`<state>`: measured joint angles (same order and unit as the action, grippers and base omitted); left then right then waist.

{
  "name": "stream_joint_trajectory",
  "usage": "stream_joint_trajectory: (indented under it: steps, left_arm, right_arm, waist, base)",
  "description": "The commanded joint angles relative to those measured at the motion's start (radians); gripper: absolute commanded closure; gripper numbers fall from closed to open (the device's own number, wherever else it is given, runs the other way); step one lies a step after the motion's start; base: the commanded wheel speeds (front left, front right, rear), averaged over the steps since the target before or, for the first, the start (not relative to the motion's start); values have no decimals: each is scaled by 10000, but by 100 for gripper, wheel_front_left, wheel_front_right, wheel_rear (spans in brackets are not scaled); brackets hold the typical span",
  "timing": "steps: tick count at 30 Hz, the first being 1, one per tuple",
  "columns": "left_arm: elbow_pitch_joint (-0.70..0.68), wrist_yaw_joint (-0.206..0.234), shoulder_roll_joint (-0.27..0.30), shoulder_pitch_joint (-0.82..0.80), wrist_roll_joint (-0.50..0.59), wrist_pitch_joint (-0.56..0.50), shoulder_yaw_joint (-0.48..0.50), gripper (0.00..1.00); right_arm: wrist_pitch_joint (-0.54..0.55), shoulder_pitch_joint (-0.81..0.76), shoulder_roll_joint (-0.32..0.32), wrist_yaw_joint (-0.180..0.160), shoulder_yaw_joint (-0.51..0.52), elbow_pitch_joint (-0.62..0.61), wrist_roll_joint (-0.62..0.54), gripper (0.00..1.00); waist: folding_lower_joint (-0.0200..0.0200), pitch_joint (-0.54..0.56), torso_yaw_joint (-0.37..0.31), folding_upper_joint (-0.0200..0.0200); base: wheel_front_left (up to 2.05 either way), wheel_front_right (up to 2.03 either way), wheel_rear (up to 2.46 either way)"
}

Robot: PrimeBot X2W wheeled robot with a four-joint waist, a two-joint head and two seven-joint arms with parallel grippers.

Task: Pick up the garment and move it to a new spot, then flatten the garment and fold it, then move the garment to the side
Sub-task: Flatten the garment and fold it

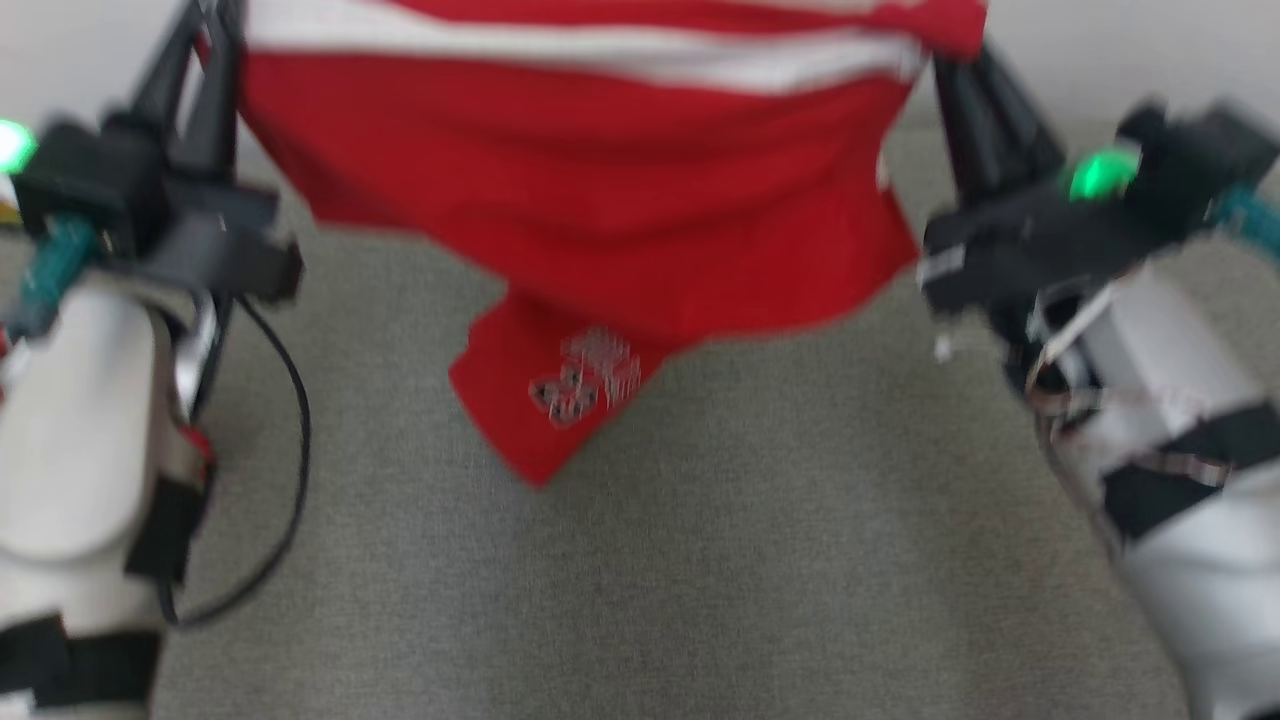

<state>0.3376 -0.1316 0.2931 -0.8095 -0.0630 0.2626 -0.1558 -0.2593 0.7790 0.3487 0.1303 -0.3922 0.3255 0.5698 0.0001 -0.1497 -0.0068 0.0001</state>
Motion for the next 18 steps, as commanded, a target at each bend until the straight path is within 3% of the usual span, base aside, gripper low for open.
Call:
stream_joint_trajectory:
  steps: [1,4,9,12,18]
  left_arm:
    - [512,24,109,-975,154,34,-81,100]
    - [1297,108,200,-2601,559,26,-244,100]
    - [1564,716,124,-4719,658,28,21,100]
    - [1393,805,-9,-4812,629,29,-56,100]
    - [1620,723,-441,-2977,34,30,67,100]
  right_arm:
    - [3,1138,59,9,-84,547,-188,100]
    - [-34,2982,52,8,27,1620,-688,100]
    - [-60,5342,-267,-4,872,2283,-1711,100]
    - [-44,5575,-418,-4,1195,2427,-1970,100]
    - [-48,3969,-194,-8,1112,3434,-1834,100]
  waist:
    - [-1,-1485,57,-1]
    - [-1,-2187,122,-1]
    - [-1,-2763,385,-1]
    - [-1,-2708,505,-1]
    - [-1,-2574,582,-1]
  base:
    - [0,0,0]
    - [0,0,0]
    - [0,0,0]
    - [0,0,0]
    - [0,0,0]
